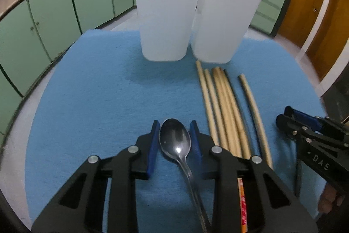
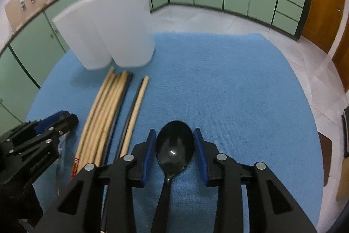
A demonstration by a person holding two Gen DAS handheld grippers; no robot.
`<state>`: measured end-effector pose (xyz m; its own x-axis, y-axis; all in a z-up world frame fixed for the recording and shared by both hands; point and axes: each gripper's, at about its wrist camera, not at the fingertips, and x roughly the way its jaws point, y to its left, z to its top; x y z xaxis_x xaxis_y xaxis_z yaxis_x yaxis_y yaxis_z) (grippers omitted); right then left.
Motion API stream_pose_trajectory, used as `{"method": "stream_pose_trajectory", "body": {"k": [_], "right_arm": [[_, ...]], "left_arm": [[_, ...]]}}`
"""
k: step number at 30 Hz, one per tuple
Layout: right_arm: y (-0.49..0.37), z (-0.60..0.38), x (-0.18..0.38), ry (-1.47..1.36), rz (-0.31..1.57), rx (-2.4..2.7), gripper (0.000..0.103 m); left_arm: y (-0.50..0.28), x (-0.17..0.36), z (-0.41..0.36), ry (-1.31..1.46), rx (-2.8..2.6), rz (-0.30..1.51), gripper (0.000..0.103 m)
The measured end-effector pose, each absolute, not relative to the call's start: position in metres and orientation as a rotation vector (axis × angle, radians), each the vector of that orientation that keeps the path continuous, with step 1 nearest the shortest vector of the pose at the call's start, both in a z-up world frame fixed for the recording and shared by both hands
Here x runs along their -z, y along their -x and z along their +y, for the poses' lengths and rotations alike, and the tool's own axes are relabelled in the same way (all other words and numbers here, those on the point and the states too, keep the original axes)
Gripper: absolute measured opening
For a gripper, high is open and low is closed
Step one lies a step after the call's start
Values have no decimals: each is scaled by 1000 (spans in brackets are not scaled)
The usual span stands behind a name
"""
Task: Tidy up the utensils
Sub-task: 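Grasp the silver spoon with the left gripper while the right gripper lifts the black spoon, then lower both spoons into the white cup compartments and open both grippers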
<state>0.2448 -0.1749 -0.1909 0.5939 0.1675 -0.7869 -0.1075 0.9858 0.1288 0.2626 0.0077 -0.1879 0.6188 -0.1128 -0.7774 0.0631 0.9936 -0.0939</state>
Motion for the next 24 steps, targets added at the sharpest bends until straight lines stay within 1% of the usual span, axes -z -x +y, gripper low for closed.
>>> {"method": "stream_pose_trajectory", "body": {"k": [6,10,14,19,24], "right_arm": [[-224,-184,164,-117,678,-213,34],[-225,-184,148,-129,579,-227,34],[-233,-179,133,-138,527,-244,34],[-240,-180,118,-154,475,-260,34],[-250,-181,99,-147,415,-273,34]], "left_arm": [[-232,157,9,46,138,674,27],[-222,135,10,46,148,553,26],[-216,117,15,37,162,463,26],[-216,106,14,47,166,413,26],[-220,84,12,47,160,349,26]]}}
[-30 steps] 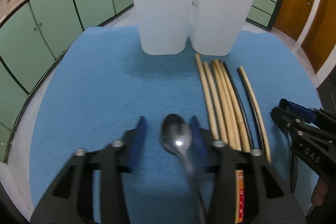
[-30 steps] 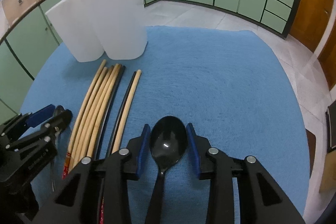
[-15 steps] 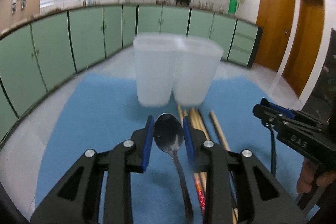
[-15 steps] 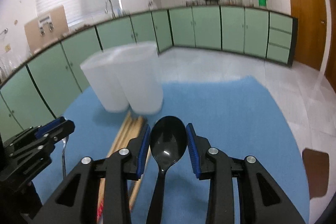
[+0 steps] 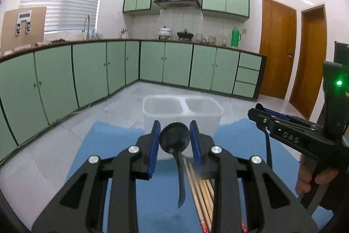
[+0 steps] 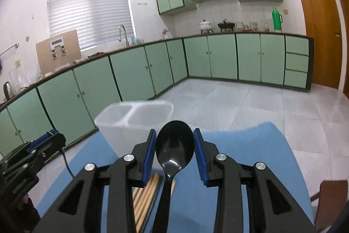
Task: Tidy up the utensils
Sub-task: 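Lower both spoons into the white cup compartments and open both grippers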
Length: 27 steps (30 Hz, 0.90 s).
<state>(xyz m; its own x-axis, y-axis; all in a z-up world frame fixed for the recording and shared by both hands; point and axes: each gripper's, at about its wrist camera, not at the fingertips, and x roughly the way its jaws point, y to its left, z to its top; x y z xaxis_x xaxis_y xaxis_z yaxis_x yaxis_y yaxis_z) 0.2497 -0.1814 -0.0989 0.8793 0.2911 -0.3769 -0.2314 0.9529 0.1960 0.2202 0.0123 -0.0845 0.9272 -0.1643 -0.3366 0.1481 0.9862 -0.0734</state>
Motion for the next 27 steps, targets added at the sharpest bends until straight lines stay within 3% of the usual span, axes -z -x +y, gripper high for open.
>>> {"method": "stream_pose_trajectory", "body": {"k": [13,27], "right_arm": [[-317,-168,31,-207,233,-311,34],[-388,-138,74,-158,316,-250,35]], "left_arm": [[-256,-10,16,132,205,135,26],[-363,38,13,138,187,283,27]]}}
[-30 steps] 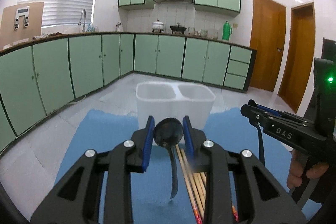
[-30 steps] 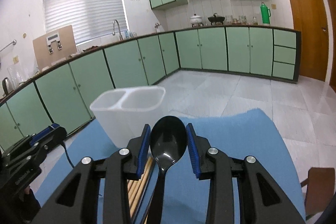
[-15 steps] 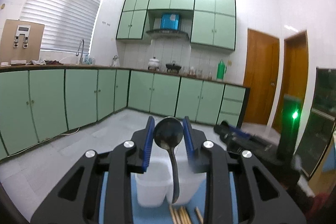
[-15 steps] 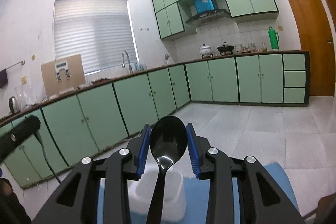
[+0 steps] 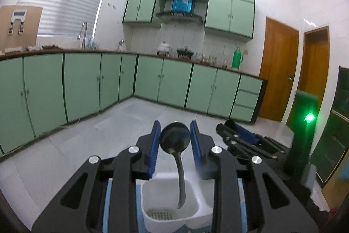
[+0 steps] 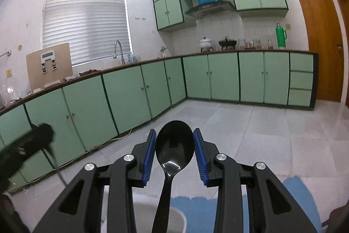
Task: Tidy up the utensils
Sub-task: 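Lower both spoons into the white cup compartments and open both grippers, then withdraw both open grippers from the cup back over the chopsticks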
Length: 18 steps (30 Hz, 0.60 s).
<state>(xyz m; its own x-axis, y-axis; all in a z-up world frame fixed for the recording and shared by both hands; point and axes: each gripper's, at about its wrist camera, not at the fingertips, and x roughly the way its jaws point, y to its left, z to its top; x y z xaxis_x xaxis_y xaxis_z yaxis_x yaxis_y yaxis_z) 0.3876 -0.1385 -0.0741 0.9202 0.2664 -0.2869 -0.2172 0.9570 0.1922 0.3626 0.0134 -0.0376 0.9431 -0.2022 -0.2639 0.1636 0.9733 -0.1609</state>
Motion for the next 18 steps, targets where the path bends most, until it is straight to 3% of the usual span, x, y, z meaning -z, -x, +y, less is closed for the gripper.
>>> {"method": "stream_pose_trajectory", "body": {"k": [2,4,8,13,18], "right_arm": [[-381,-143,80,-179,330,-260,36],[-375,-150,84,-178,340,-253,41],[-360,-168,85,-190,379,-228,48],[-316,-194,91,-252,456,-209,64],[-249,-209,121,-260,574,-182,69]], "left_arm": [[-362,44,16,145,179,299,29],[-356,47,20,139,158,302,43],[-340,49,29,127,137,311,46],[-299,52,34,105,129,355,58],[-244,82,32,73,155,481,67]]}}
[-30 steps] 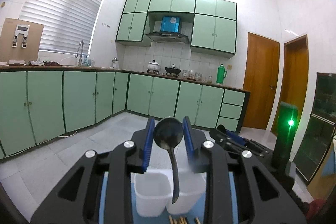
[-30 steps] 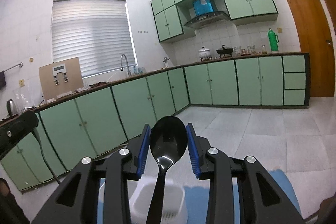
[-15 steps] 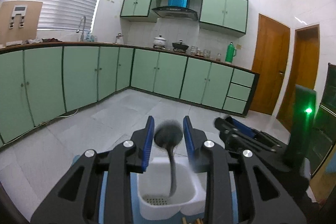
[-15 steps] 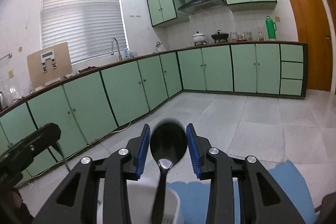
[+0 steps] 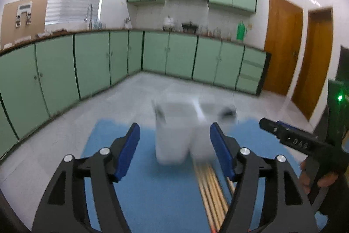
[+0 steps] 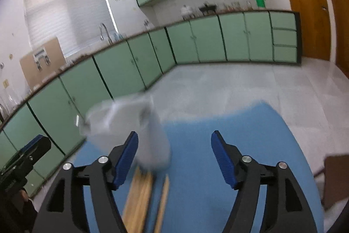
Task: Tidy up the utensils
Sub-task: 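Withdraw both open grippers from the cup back over the chopsticks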
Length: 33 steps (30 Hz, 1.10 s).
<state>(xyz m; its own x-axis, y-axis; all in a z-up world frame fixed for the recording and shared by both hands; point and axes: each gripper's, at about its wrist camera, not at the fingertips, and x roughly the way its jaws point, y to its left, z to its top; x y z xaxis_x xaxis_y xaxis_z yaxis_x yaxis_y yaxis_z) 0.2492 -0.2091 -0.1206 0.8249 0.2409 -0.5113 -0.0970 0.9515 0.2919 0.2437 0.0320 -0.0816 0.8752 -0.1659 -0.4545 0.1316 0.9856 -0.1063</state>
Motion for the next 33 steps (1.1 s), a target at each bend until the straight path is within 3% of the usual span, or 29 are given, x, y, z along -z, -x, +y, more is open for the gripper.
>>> {"method": "stream_pose_trajectory", "body": {"k": [7,12,33], "right_arm": [[-166,-202,173,-188,777,-148,69],[-127,-189,193,-144,850,-182,69],[-101,-192,202,-70,876,-123,66]], "left_arm": [[-178,149,30,47,157,751,71],[-148,181,35,16,134,843,72],[-134,192,41,-12,97,896,78]]}}
